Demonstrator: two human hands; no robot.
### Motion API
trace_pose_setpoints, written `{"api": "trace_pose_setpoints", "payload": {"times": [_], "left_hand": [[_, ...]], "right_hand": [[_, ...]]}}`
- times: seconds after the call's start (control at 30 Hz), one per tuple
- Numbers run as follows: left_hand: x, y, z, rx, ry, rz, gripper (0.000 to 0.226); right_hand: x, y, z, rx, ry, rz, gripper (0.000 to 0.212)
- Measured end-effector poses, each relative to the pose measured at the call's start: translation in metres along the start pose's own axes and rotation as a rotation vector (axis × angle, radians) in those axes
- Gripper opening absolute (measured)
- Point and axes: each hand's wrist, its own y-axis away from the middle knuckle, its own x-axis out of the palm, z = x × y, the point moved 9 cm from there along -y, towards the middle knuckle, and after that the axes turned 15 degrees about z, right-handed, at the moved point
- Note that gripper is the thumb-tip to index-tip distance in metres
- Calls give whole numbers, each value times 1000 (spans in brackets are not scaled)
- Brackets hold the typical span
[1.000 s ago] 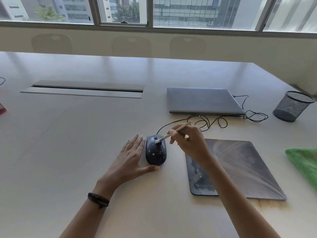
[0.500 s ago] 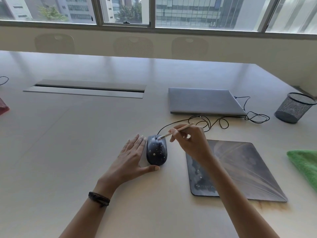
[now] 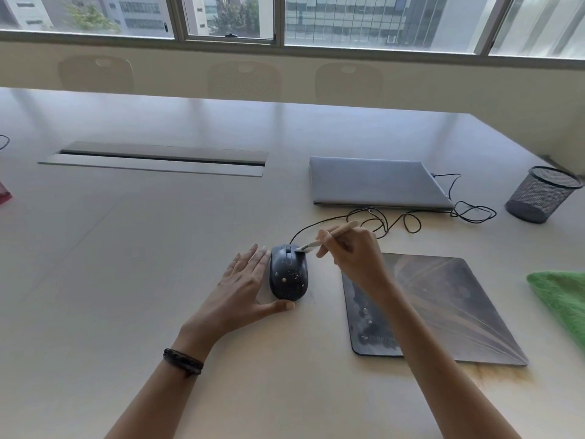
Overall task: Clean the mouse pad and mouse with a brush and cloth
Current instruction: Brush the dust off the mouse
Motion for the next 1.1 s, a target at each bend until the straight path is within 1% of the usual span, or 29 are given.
{"api": "trace_pose_setpoints", "payload": {"times": [0.17,0.37,0.43,0.57,0.63,0.77,0.83,0.9,1.0,1.03,1.1], "left_hand": [[0,1,0,-3,-4,-2,122],[1,0,-1,-7,-13,-1,116],[1,1,0,-7,-10,-4,116],[0,0,-1,-5,-8,-3,116],[0,0,-1,-3,8,-1,115],[0,1,-1,2,30,-1,115],[1,1,0,4,34,-4,115],[1,0,0,7,37,-6,115],[1,0,1,9,38,-18,116],[2,0,1,8,34,-22,116],[2,-1,2,6,28,-24,117]], "right_hand": [[-15,4,-5,-4,-80,-119,35],[-1,-1,-2,-13,-11,-27,37],[-2,0,-4,1,-4,-47,37],[-15,4,-9,9,-34,-149,38],[-14,2,-8,-9,-44,-154,39],[5,-7,-10,-7,-8,-33,36],[10,-6,-12,-1,0,-12,35],[6,-3,-12,-9,11,-43,35],[-7,3,-9,-31,27,-137,37],[-9,4,-6,-55,11,-148,37],[-6,5,4,-137,-40,-109,30]]}}
